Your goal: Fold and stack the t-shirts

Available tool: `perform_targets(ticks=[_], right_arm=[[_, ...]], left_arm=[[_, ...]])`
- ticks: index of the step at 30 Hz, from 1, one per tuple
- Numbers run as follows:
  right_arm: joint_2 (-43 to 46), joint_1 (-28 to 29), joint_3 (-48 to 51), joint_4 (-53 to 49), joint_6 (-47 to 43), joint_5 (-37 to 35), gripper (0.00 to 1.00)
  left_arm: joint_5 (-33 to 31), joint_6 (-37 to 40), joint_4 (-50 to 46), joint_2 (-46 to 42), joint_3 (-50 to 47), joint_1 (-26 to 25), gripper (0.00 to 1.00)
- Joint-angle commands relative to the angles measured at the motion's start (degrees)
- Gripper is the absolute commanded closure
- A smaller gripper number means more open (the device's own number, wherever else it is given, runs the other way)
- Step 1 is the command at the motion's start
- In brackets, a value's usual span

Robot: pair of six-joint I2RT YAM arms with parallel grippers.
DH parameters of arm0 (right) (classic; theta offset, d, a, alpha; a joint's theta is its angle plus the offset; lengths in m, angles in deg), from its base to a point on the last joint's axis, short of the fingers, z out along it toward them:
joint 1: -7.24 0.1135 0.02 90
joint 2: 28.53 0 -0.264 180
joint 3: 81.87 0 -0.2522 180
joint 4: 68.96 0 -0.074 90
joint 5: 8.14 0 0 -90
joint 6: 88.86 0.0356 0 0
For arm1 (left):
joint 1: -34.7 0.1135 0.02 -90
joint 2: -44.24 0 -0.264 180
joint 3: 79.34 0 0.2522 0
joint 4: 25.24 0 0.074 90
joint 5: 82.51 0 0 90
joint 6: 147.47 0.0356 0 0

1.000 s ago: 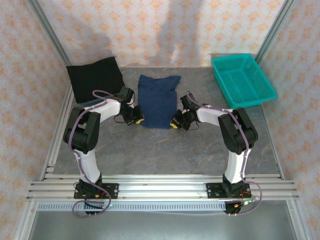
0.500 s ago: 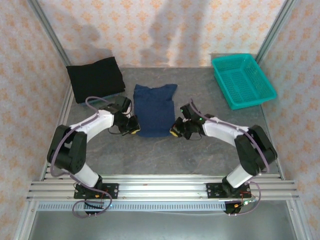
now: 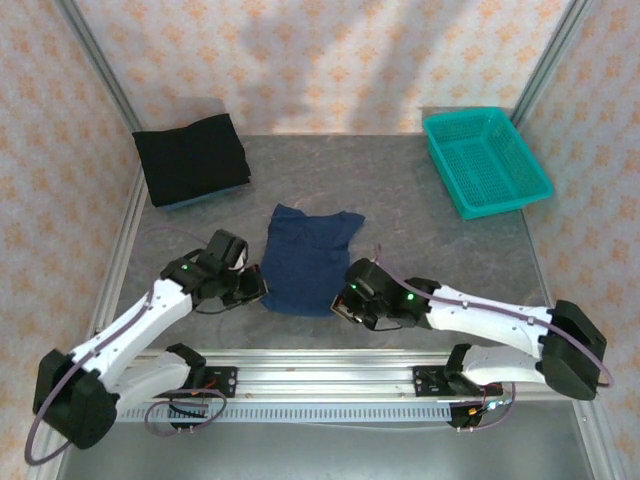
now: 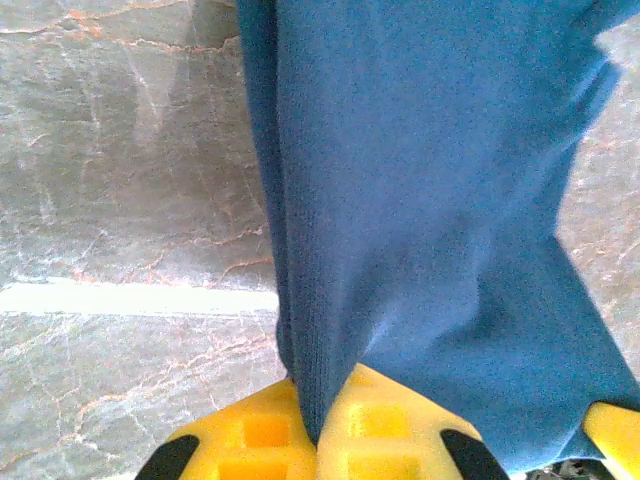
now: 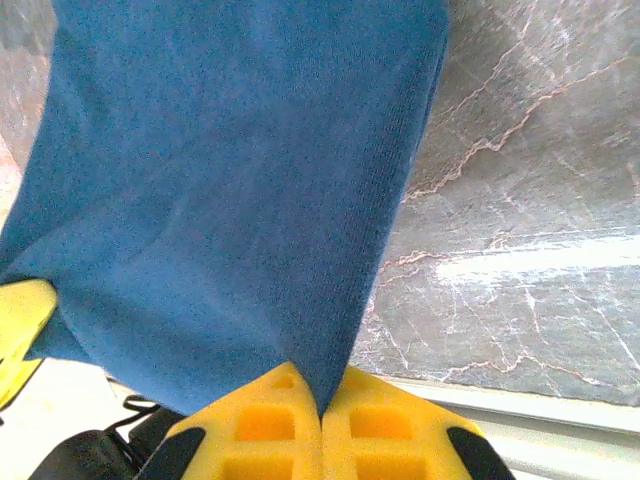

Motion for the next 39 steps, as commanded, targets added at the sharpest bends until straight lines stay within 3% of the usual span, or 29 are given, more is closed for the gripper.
perform_targets(ticks=[1, 6, 14, 25, 39], right_arm=[[1.8, 0.4, -5.2, -6.7, 0.8, -6.6, 1.00], [1.7, -0.9, -11.2, -11.5, -1.8, -9.4, 1.00], [-2.2, -10.2, -17.7, -13.6, -9.0, -4.0, 1.00], [-15.9, -24.2, -29.6, -16.1, -20.3, 6.5, 1.00], [-33.4, -33.5, -36.9, -16.1, -26.8, 11.9, 1.00]], left_arm=[[-2.8, -1.4, -4.4, 0.1, 4.6, -0.2, 1.00], [-2.8, 0.5, -5.7, 5.9, 12.7, 0.6, 1.00], [0.6, 3.3, -5.2, 16.4, 22.6, 6.5, 1.00], [3.3, 7.4, -4.4, 25.4, 28.6, 13.6, 1.00], [5.1, 11.3, -2.1, 45.7, 39.0, 18.0, 1.00]])
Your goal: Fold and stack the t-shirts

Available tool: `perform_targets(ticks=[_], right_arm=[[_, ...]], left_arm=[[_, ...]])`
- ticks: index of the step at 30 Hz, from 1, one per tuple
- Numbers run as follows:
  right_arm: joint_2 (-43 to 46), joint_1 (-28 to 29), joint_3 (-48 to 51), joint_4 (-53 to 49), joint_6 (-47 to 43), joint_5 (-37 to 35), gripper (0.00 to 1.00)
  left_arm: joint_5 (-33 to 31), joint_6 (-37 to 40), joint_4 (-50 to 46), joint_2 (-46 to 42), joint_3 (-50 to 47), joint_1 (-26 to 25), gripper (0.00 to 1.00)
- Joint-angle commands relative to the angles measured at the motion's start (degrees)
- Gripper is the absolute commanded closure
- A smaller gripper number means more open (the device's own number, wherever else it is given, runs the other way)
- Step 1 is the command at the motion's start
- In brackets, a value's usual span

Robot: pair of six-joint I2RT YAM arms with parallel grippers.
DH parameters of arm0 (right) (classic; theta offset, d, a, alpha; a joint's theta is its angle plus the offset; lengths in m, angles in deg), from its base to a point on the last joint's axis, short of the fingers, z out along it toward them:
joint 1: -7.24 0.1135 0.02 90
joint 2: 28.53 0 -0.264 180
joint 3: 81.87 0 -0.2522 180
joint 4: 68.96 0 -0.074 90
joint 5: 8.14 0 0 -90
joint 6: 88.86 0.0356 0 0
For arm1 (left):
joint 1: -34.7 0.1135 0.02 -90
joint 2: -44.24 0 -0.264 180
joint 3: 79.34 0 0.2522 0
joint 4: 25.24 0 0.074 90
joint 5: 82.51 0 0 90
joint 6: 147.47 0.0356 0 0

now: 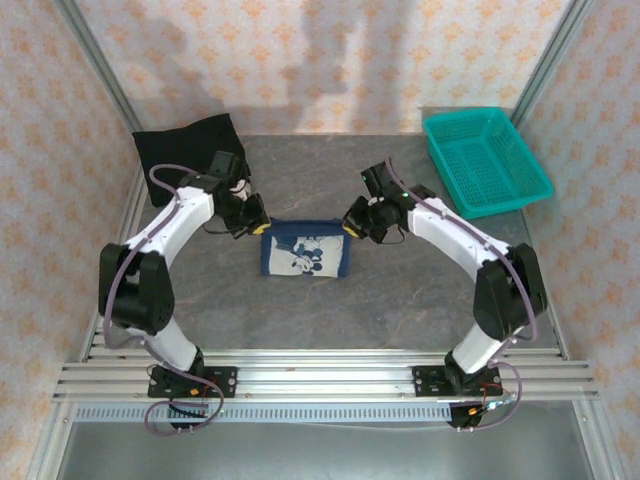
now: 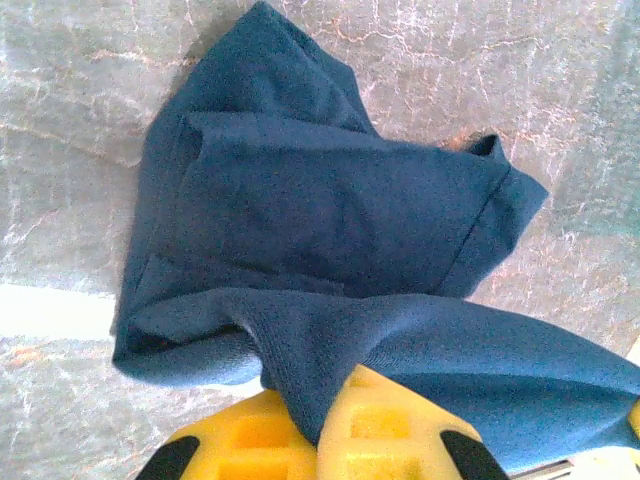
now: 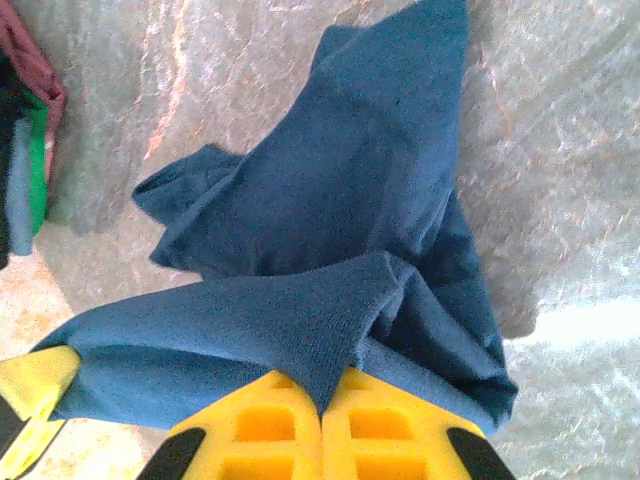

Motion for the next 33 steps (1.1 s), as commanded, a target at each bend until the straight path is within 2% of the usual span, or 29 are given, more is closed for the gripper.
perform_targets(ticks=[1, 4, 5, 6, 7, 9, 10, 13, 15, 17, 18, 21, 23, 27, 30, 33], right_arm=[[-4.7, -2.9, -3.0, -2.9, -2.9, -1.6, 1.00], [-11.2, -5.0, -7.5, -2.6, -3.5, -1.1, 1.00], [-13.3, -5.7, -9.5, -2.5, -3.5, -1.0, 0.97], [-16.2, -6.4, -12.6, -2.1, -4.0, -0.7, 0.91], [-19.6, -7.4, -17.2, -2.8, -4.5, -0.3, 0.79], [-26.0, -9.2, -28.1, -5.8, -6.1, 1.4, 0.64], [-28.7, -9.7, -34.6, -7.8, -7.4, 1.6, 0.56], [-33.0, -10.0, -51.7, -16.6, -12.7, -0.1, 0.38], [-31.2, -9.8, -55.6, -20.2, -16.1, -1.8, 0.31], [-26.2, -9.5, -52.1, -20.7, -18.5, -2.6, 0.25], [-22.9, -9.2, -48.4, -20.2, -19.8, -2.6, 0.24], [-11.6, -7.9, -34.7, -17.6, -23.8, -5.1, 0.19], [-3.5, -7.1, -23.3, -12.7, -24.3, -6.6, 0.15], [7.6, -6.3, -3.3, -2.4, -21.7, -3.1, 0.14], [11.0, -5.1, 5.9, 3.2, -19.7, -0.1, 0.13], [13.1, -3.4, 11.4, 7.5, -18.4, 0.6, 0.13]], left_arm=[[-3.2, 2.6, -0.4, 5.1, 4.5, 2.0, 1.00], [-2.7, 2.9, 0.4, 11.0, 8.6, 3.0, 1.00], [-2.8, 2.7, -0.1, 13.7, 10.9, 3.5, 1.00], [-1.9, 2.3, -0.6, 16.1, 13.9, 4.0, 0.95], [-1.2, 1.8, -1.0, 18.1, 17.6, 4.4, 0.86], [-2.8, 1.4, -3.9, 20.8, 26.5, 4.5, 0.61], [-4.1, 1.2, -6.5, 22.1, 32.2, 4.6, 0.54], [-5.1, 1.3, -12.5, 23.1, 47.4, 5.6, 0.50], [-7.5, 1.8, -15.2, 20.8, 54.4, 6.2, 0.45], [-8.8, 3.3, -15.4, 16.3, 56.6, 6.3, 0.35], [-8.9, 4.2, -14.7, 13.3, 55.8, 6.3, 0.25], [-9.1, 6.7, -12.9, 3.4, 49.1, 6.3, 0.23], [-9.3, 8.8, -10.2, -3.8, 40.2, 6.3, 0.21], [-7.6, 9.8, -1.1, -17.5, 16.2, 6.2, 0.17], [-4.2, 11.2, 2.2, -22.3, 2.9, 6.0, 0.16], [-5.7, 14.1, 2.9, -23.4, -5.7, 4.9, 0.16]])
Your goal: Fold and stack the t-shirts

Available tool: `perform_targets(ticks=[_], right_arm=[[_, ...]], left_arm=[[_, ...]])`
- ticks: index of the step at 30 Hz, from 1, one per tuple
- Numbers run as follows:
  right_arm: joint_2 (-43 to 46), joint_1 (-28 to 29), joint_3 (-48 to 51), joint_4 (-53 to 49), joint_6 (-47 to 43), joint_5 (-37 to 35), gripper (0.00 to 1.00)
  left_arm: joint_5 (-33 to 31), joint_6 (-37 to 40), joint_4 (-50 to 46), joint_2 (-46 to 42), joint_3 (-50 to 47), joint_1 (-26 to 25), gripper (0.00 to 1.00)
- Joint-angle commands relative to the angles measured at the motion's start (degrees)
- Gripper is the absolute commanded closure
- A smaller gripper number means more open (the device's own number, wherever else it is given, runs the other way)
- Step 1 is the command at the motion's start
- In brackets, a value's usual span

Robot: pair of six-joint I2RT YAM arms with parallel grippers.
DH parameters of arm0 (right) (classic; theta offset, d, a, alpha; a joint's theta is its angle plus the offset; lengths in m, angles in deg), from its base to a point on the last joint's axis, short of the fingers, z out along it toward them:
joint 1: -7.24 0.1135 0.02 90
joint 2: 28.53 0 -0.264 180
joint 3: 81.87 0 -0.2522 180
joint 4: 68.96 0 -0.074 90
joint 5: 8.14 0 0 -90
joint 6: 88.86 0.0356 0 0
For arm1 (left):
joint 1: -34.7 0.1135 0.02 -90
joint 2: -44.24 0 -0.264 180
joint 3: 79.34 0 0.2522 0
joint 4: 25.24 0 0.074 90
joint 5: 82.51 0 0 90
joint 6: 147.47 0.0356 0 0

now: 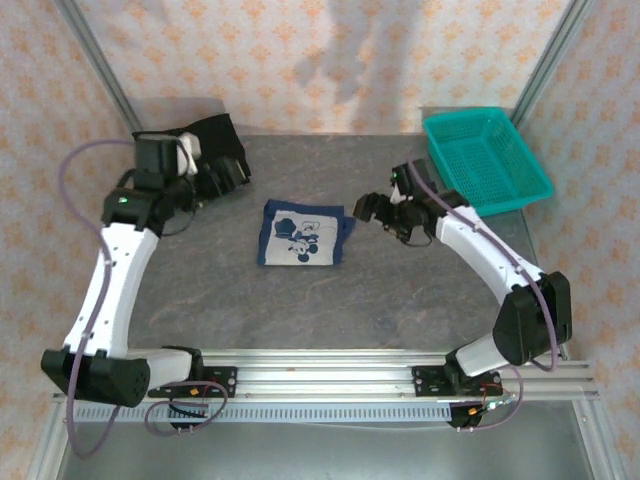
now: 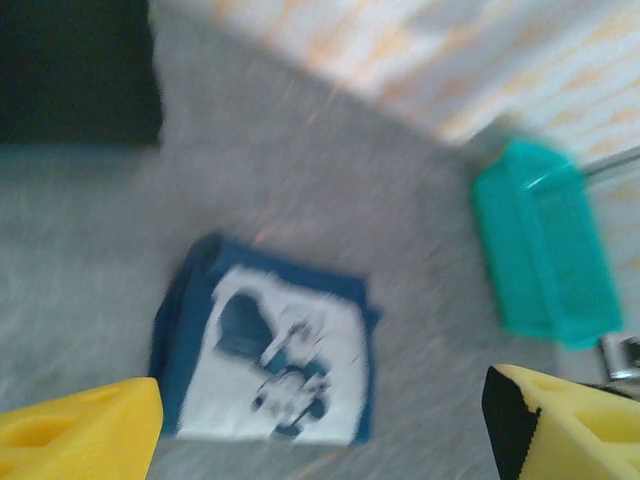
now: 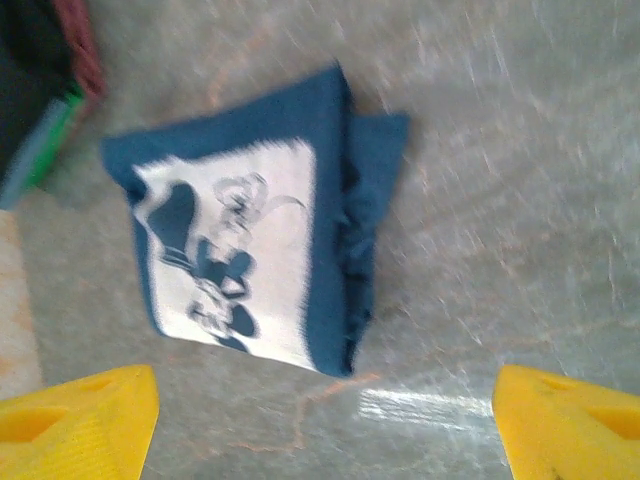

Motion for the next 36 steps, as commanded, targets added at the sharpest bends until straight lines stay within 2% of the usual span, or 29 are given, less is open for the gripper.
perform_targets(ticks=[1, 5, 9, 20, 28, 32, 36], right_arm=[[2.1, 1.9, 5.2, 9.1, 2.1, 2.2, 0.13], [5.0, 4.0, 10.0, 12.9, 3.3, 2.4, 0.12], [7.5, 5.6, 13.2, 14.7, 4.7, 2.2, 0.12], [13.0, 5.8, 18.3, 15.9, 7.7, 2.9, 0.12], [15.4, 5.9, 18.7, 15.6, 8.0, 3.7, 0.12], [15.9, 5.9, 18.9, 15.5, 8.3, 4.3, 0.12], [15.9, 5.9, 19.4, 15.9, 8.4, 4.3, 0.12]], left_arm=[[-0.5, 5.0, 3.6, 2.1, -9.7, -1.3, 0.16], [-2.7, 7.2, 7.6, 4.8, -15.6, -2.6, 0.16], [-4.9, 8.3, 10.4, 10.5, -15.6, -5.0, 0.15], [-12.4, 9.4, 9.9, 30.4, -5.3, -9.5, 0.17], [-13.7, 7.5, 11.4, 41.0, 1.6, -11.9, 0.19], [-17.8, 7.6, 9.8, 44.6, 4.3, -13.5, 0.20], [-18.9, 7.6, 8.2, 48.0, 6.6, -15.4, 0.23]])
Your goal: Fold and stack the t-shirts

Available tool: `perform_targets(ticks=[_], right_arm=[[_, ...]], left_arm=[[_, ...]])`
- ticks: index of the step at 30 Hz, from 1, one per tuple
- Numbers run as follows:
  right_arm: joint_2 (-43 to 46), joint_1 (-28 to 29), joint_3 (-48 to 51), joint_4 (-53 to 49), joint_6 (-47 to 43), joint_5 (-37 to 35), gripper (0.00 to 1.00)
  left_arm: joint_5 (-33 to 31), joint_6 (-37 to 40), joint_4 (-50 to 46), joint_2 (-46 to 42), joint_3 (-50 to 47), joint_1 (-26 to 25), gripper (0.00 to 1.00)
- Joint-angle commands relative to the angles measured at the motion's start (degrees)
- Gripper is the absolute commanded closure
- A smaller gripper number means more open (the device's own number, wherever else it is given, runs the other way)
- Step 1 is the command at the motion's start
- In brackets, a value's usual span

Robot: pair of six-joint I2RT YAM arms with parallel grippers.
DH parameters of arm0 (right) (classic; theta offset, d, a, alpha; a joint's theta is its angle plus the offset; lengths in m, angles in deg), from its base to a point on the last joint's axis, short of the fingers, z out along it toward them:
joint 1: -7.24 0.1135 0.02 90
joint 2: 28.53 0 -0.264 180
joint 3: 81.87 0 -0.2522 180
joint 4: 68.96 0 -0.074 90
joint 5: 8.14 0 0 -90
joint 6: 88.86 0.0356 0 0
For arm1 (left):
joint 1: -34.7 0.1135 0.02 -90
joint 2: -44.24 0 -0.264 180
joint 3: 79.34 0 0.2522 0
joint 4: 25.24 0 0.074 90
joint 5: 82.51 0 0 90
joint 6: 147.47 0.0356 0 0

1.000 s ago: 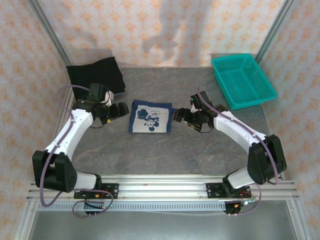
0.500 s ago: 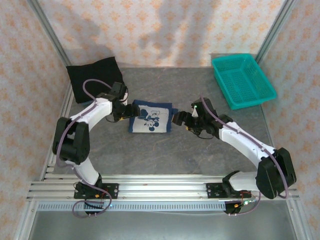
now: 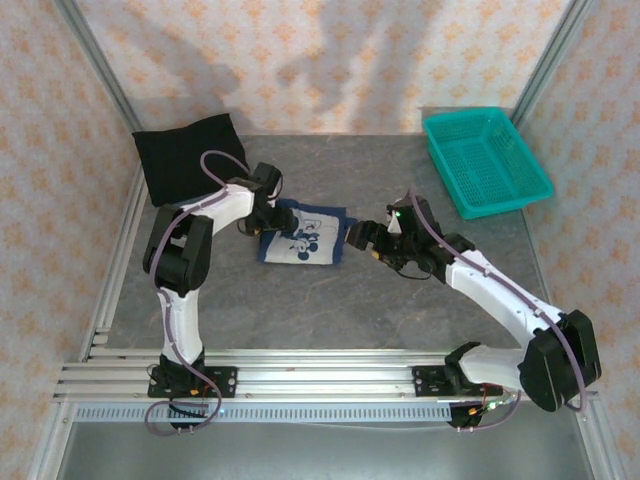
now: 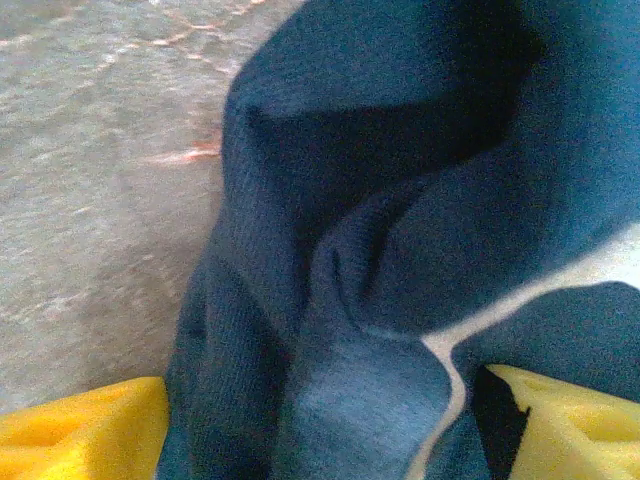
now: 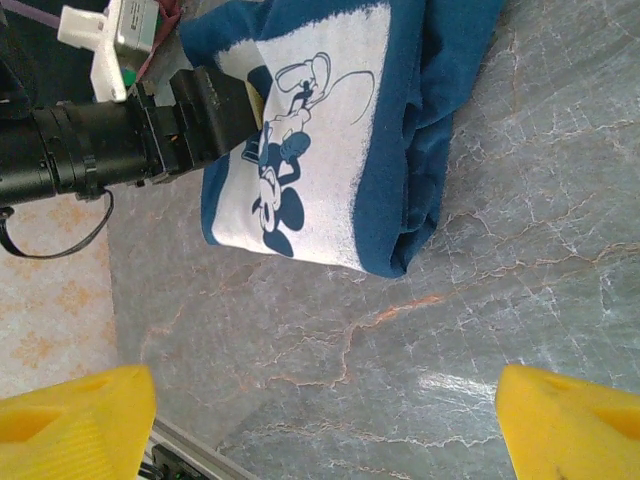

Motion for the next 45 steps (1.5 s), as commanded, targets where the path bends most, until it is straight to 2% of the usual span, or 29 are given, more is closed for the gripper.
perform_targets(ticks=[1, 4, 9, 14, 23, 41, 45], right_arm=[[1.1, 0.4, 0.7, 1.3, 0.6, 0.6, 0.12], [2.3, 0.4, 0.1, 1.1, 0.4, 0.9, 0.12], [3.8, 0.4, -1.3, -0.2, -0.5, 0.2, 0.12], [4.1, 0.4, -3.0, -0.7, -0.8, 0.6, 0.12], [5.3, 0.3, -5.4, -2.1, -1.0, -0.6, 0.11], [4.7, 0.4, -5.8, -1.3, -0.7, -2.3, 0.11], [4.3, 0.3, -5.9, -1.1, -0.6, -2.3, 0.11]], left_arm=[[-4.5, -0.8, -2.8, 3.4, 2.5, -1.6, 0.25], [-5.3, -2.0, -2.7, 4.7, 1.5, -1.8, 0.35], [-4.8, -1.7, -2.2, 5.4, 0.4, -2.0, 0.72], [-8.2, 0.8, -4.5, 3.0, 3.9, -2.0, 0.99], [-11.6, 8.7, -10.2, -3.7, 18.3, -0.9, 1.00], [-8.2, 15.9, -24.5, 6.0, 54.9, 3.7, 1.00], [-5.6, 15.3, -23.0, 5.0, 55.5, 6.4, 1.00]])
